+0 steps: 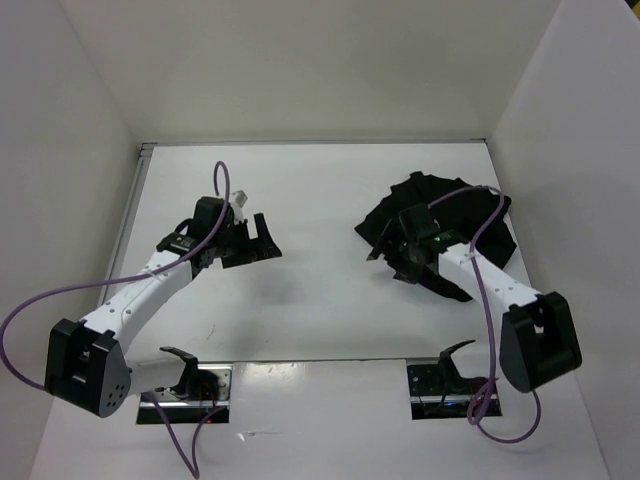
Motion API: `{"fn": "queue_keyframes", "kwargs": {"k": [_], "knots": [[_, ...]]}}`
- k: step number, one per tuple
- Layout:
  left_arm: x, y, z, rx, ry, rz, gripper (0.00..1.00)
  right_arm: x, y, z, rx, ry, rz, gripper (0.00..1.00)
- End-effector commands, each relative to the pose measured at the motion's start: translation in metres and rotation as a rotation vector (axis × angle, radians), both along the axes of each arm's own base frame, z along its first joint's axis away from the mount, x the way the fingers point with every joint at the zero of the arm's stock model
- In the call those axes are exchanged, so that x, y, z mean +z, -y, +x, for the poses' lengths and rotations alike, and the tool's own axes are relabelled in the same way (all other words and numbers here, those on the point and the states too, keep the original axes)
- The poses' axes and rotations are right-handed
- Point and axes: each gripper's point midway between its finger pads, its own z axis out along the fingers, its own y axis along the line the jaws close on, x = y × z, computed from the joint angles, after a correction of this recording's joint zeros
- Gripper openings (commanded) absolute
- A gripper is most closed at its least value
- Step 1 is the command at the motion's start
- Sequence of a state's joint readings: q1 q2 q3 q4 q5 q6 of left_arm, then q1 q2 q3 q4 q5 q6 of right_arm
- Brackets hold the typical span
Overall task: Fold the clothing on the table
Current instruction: Move the skirt to the center of the board
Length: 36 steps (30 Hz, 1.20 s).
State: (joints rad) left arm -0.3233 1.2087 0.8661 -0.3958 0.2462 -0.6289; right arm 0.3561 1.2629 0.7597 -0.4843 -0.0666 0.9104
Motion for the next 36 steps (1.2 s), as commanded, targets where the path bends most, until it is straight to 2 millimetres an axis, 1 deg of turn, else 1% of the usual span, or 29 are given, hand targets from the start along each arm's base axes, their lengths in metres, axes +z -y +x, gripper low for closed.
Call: {"fn": "queue_keyframes", "kwargs": {"k": [1,2,3,4,5,6,9,10,11,13,14,16,17,18,20,21,22,23,24,25,26,27,32,34,35,36], "knots": [[0.020,0.003,0.012,-0.006,0.067,0.001,1.00,0.032,0.016,0.045,0.069,0.115,-0.215,0.90],[0.022,0.001,0.014,0.005,0.072,0.011,1.00,0.030,0.030,0.038,0.124,0.065,-0.321,0.90],[0.020,-0.001,0.013,0.013,0.065,0.021,1.00,0.052,0.034,0.053,0.121,0.094,-0.369,0.90],[0.021,-0.003,0.014,0.020,0.065,0.029,1.00,0.050,0.049,0.057,0.111,0.064,-0.465,0.90],[0.020,-0.006,0.016,0.036,0.069,0.044,1.00,0.050,0.062,0.049,0.126,0.009,-0.523,0.90],[0.019,-0.006,0.014,0.035,0.058,0.048,1.00,0.058,0.071,0.054,0.126,0.007,-0.565,0.90],[0.026,-0.007,0.012,0.042,0.077,0.034,1.00,0.054,0.098,0.045,0.120,-0.065,-0.714,0.89],[0.025,-0.007,0.010,0.042,0.075,0.035,1.00,0.054,0.098,0.045,0.121,-0.065,-0.715,0.89],[0.025,-0.007,0.010,0.049,0.071,0.029,1.00,0.050,0.099,0.041,0.126,-0.079,-0.719,0.89],[0.019,-0.008,0.006,0.048,0.053,0.036,1.00,0.047,0.099,0.041,0.135,-0.078,-0.723,0.87],[0.019,-0.008,0.006,0.048,0.053,0.036,1.00,0.053,0.106,0.043,0.101,-0.073,-0.756,0.87],[0.018,-0.009,0.004,0.048,0.043,0.040,1.00,0.051,0.112,0.041,0.074,-0.092,-0.786,0.86],[0.018,-0.009,0.004,0.048,0.042,0.040,1.00,0.048,0.112,0.041,0.078,-0.103,-0.790,0.86],[0.015,-0.009,0.004,0.048,0.034,0.043,1.00,0.041,0.113,0.039,0.087,-0.125,-0.797,0.86],[0.015,-0.009,0.004,0.048,0.034,0.043,1.00,0.034,0.113,0.039,0.096,-0.149,-0.805,0.86],[0.011,-0.009,0.003,0.047,0.017,0.050,1.00,0.029,0.113,0.039,0.102,-0.164,-0.810,0.86],[0.011,-0.009,0.003,0.047,0.017,0.050,1.00,0.018,0.110,0.038,0.113,-0.194,-0.818,0.86],[0.011,-0.009,0.003,0.047,0.017,0.050,1.00,0.016,0.111,0.039,0.116,-0.211,-0.832,0.86],[0.011,-0.009,0.003,0.047,0.017,0.050,1.00,0.010,0.108,0.038,0.123,-0.226,-0.836,0.86],[0.010,-0.010,0.003,0.041,0.021,0.055,1.00,0.000,0.111,0.036,0.135,-0.267,-0.864,0.86],[0.009,-0.010,0.001,0.040,0.011,0.059,1.00,-0.005,0.113,0.036,0.129,-0.282,-0.875,0.86],[0.009,-0.010,0.001,0.040,0.011,0.059,1.00,-0.010,0.110,0.035,0.135,-0.294,-0.879,0.86],[0.007,-0.014,0.001,0.035,0.010,0.073,1.00,-0.038,0.115,0.032,0.148,-0.389,-0.935,0.86],[0.007,-0.015,0.001,0.029,0.014,0.078,1.00,-0.043,0.117,0.030,0.155,-0.409,-0.951,0.69],[0.007,-0.015,0.001,0.029,0.014,0.078,1.00,-0.050,0.117,0.031,0.160,-0.420,-0.955,0.53],[0.007,-0.015,0.001,0.029,0.014,0.078,1.00,-0.050,0.117,0.031,0.160,-0.420,-0.955,0.44]]}}
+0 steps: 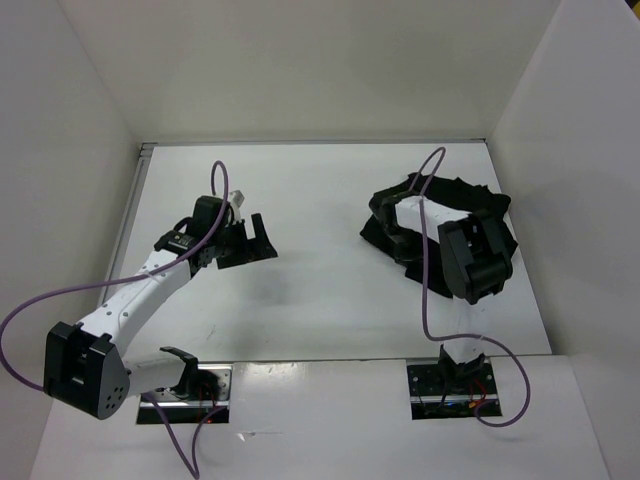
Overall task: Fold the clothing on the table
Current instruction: Move the skirt to the center of the board
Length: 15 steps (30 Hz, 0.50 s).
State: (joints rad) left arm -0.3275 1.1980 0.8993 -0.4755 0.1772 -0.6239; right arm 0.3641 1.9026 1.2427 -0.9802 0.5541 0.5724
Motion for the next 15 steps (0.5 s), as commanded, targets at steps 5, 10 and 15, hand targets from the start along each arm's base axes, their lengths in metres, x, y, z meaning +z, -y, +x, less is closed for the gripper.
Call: {"fn": "queue_keyframes", "kwargs": {"k": [5,10,15], "knots": [[0.004,-0.007,0.006,-0.003,0.026,0.031,1.00,0.001,0.001,0.005,-0.017,0.012,-0.044,0.00],[0.003,-0.005,0.007,-0.009,0.024,0.025,1.00,0.074,-0.072,0.046,0.112,0.231,0.324,0.00],[0.000,-0.005,0.010,-0.008,0.013,0.019,1.00,0.166,-0.152,0.066,0.300,0.390,0.740,0.00]]}}
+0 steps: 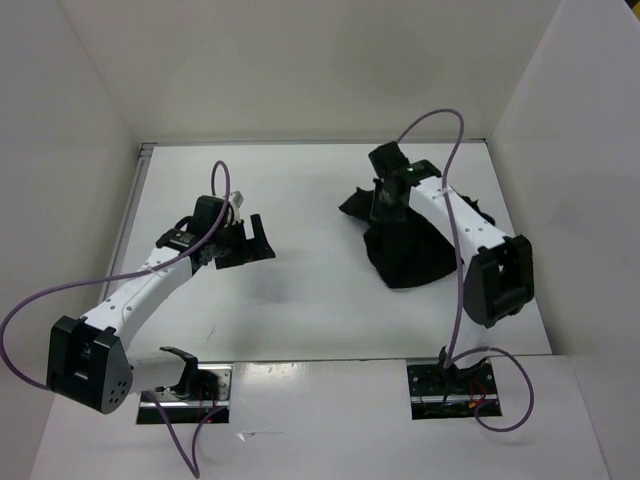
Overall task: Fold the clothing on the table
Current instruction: Move the skirt to the center of the board, then flatten the skirt out
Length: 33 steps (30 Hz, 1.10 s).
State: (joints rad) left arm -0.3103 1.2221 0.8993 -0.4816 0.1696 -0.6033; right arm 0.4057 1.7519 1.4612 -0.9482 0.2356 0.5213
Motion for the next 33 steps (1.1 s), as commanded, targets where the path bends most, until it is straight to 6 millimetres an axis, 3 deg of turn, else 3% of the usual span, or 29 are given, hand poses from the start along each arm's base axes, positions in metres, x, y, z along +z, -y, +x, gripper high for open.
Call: {"fn": "queue_keyframes", "kwargs": {"k": [1,5,7,10,12,13,14,15,17,18,20,22,24,28,29,31,33], "knots": [[0.005,0.002,0.007,-0.016,0.023,-0.005,1.00,0.088,-0.066,0.014,0.185,0.180,0.334,0.00],[0.009,0.002,0.009,-0.016,0.031,-0.007,1.00,0.150,-0.095,0.016,0.309,0.310,0.502,0.00],[0.009,0.002,0.009,-0.016,0.031,-0.007,1.00,0.171,-0.095,0.012,0.329,0.353,0.542,0.00],[0.008,0.002,0.008,-0.016,0.023,-0.005,1.00,0.171,-0.081,0.005,0.308,0.356,0.544,0.00],[0.008,0.002,0.008,-0.016,0.022,-0.005,1.00,0.138,-0.058,-0.002,0.230,0.278,0.521,0.04],[0.008,0.002,0.008,-0.016,0.022,-0.005,1.00,0.126,-0.045,-0.005,0.179,0.255,0.495,0.16],[0.008,0.002,0.008,-0.016,0.022,-0.005,1.00,0.105,-0.020,-0.016,0.096,0.204,0.461,0.34],[0.008,0.003,0.007,-0.030,0.024,-0.007,1.00,0.096,-0.007,-0.021,0.028,0.189,0.441,0.52],[0.005,0.003,0.007,-0.030,0.015,-0.005,1.00,0.082,0.026,-0.032,-0.090,0.199,0.342,0.57],[0.006,0.004,0.006,-0.036,0.013,-0.011,1.00,0.081,0.033,-0.037,-0.135,0.199,0.317,0.62],[0.003,0.006,0.005,-0.042,0.000,-0.016,1.00,0.083,0.040,-0.043,-0.162,0.211,0.295,0.62],[-0.002,0.007,0.008,-0.042,-0.010,-0.013,1.00,0.082,0.043,-0.047,-0.168,0.206,0.283,0.62],[0.002,0.013,0.013,-0.057,-0.006,-0.033,1.00,0.080,0.029,-0.051,-0.136,0.187,0.327,0.62],[-0.002,0.020,0.025,-0.060,-0.034,-0.050,0.98,0.058,-0.003,-0.066,-0.073,0.120,0.401,0.62],[0.003,0.025,0.033,-0.054,-0.024,-0.048,0.96,0.043,-0.008,-0.072,-0.076,0.072,0.403,0.62],[-0.009,0.022,0.044,-0.023,-0.060,-0.014,0.95,0.022,-0.024,-0.081,-0.052,0.018,0.408,0.62],[-0.009,0.029,0.057,-0.017,-0.063,-0.013,0.93,0.014,-0.032,-0.082,-0.037,0.000,0.406,0.62]]}}
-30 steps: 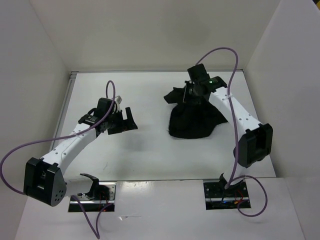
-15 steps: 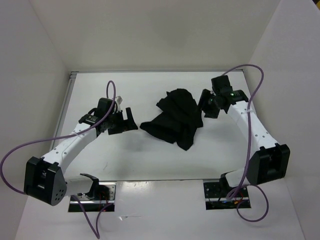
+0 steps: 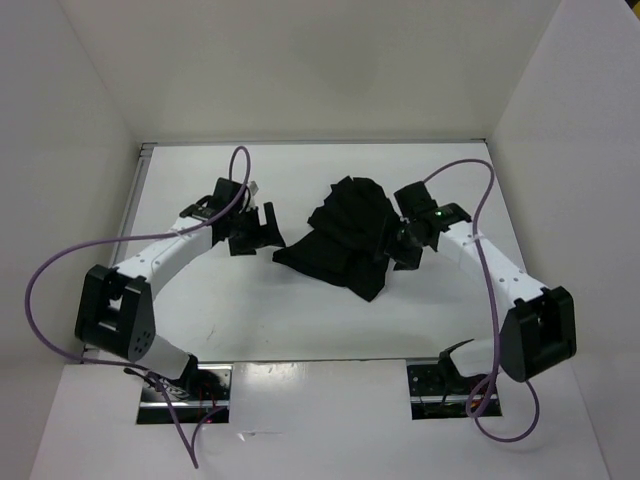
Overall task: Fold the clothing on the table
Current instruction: Flatten the skirt out
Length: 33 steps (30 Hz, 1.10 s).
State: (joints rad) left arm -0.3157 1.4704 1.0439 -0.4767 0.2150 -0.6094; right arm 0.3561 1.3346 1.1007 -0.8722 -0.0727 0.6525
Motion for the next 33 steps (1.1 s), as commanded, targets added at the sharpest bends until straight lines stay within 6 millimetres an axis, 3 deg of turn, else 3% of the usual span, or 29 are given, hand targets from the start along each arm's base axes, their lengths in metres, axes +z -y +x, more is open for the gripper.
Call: {"fn": "queue_keyframes", "kwargs": {"k": [1,6,15,20,24,28,31,33], "knots": [[0.010,0.009,0.028,0.033,0.036,-0.007,0.93,-0.019,-0.020,0.001,0.014,-0.032,0.031,0.62],[0.002,0.009,0.052,0.084,0.015,0.007,0.93,-0.027,-0.031,-0.004,0.033,-0.051,0.032,0.62],[0.008,0.009,0.056,0.086,0.009,-0.063,0.93,-0.094,-0.013,-0.030,-0.051,-0.226,-0.093,0.61],[0.014,0.006,0.055,0.081,0.019,-0.070,0.93,-0.109,-0.013,-0.021,-0.096,-0.206,-0.134,0.61],[0.015,0.006,0.054,0.071,0.018,-0.082,0.93,-0.114,-0.017,0.004,-0.142,-0.131,-0.129,0.60],[0.017,0.008,0.053,0.060,0.013,-0.096,0.93,-0.117,-0.018,0.012,-0.151,-0.094,-0.161,0.55],[0.013,0.004,0.052,0.062,0.009,-0.089,0.93,-0.133,-0.011,0.007,-0.164,-0.139,-0.212,0.49],[0.013,0.001,0.054,0.071,0.009,-0.089,0.93,-0.141,-0.010,0.001,-0.165,-0.156,-0.236,0.32]]}}
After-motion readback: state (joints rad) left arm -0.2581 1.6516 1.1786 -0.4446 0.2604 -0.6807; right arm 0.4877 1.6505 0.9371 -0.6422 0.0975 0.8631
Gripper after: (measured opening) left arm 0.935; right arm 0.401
